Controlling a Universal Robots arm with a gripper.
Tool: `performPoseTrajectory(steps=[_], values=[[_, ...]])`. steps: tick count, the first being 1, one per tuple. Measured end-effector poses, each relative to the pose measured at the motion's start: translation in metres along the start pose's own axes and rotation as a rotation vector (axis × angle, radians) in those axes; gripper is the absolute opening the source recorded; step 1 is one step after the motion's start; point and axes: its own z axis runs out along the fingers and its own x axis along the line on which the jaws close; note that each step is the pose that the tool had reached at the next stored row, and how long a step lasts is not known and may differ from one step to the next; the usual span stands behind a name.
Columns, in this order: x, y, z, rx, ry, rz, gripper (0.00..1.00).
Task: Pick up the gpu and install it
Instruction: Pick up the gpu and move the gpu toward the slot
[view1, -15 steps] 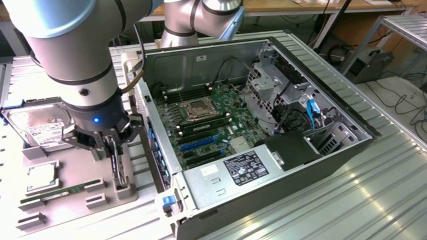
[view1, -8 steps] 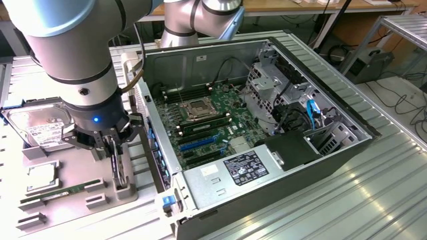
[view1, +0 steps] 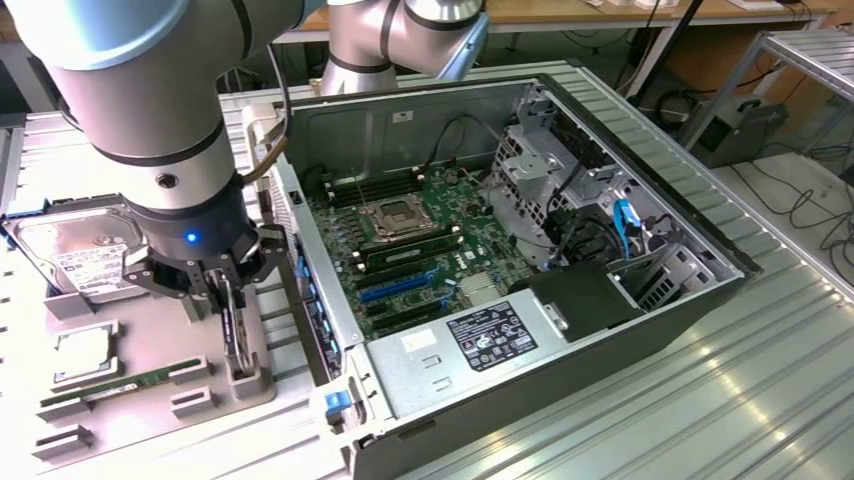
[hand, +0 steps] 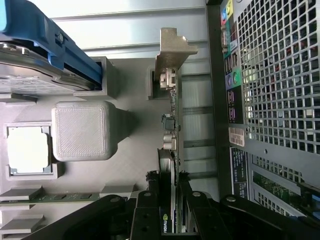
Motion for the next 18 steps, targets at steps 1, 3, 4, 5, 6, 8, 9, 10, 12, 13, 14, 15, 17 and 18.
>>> performPoseTrajectory(steps=[1,3,4,5,6,8,9,10,12,13,14,15,17,18], values=[[0.0,0.0,-0.0004,0.0001,0.0001,0.0,0.26],[0.0,0.0,-0.0011,0.0,0.0,0.0,0.26],[0.0,0.0001,-0.0014,0.0,0.0,0.0,0.26],[0.0,0.0001,-0.0016,0.0,0.0,0.0,0.26],[0.0,0.0001,-0.0018,0.0,0.0,0.0,0.26],[-0.0001,0.0001,-0.0022,0.0001,0.0,0.0,0.26],[-0.0001,0.0001,-0.0023,0.0,0.0,0.0,0.26],[-0.0001,0.0001,-0.0024,0.0001,0.0,0.0,0.26],[-0.0001,0.0001,-0.0028,0.0001,0.0,0.0,0.26],[-0.0001,0.0001,-0.0031,0.0001,0.0,0.0,0.26],[-0.0001,0.0001,-0.0034,0.0001,0.0001,0.0,0.26],[-0.0001,0.0001,-0.0036,0.0001,0.0001,0.0,0.26],[-0.0001,0.0002,-0.004,0.0001,0.0001,0.0,0.26],[-0.0001,0.0002,-0.0043,0.0001,0.0001,0.0,0.26]])
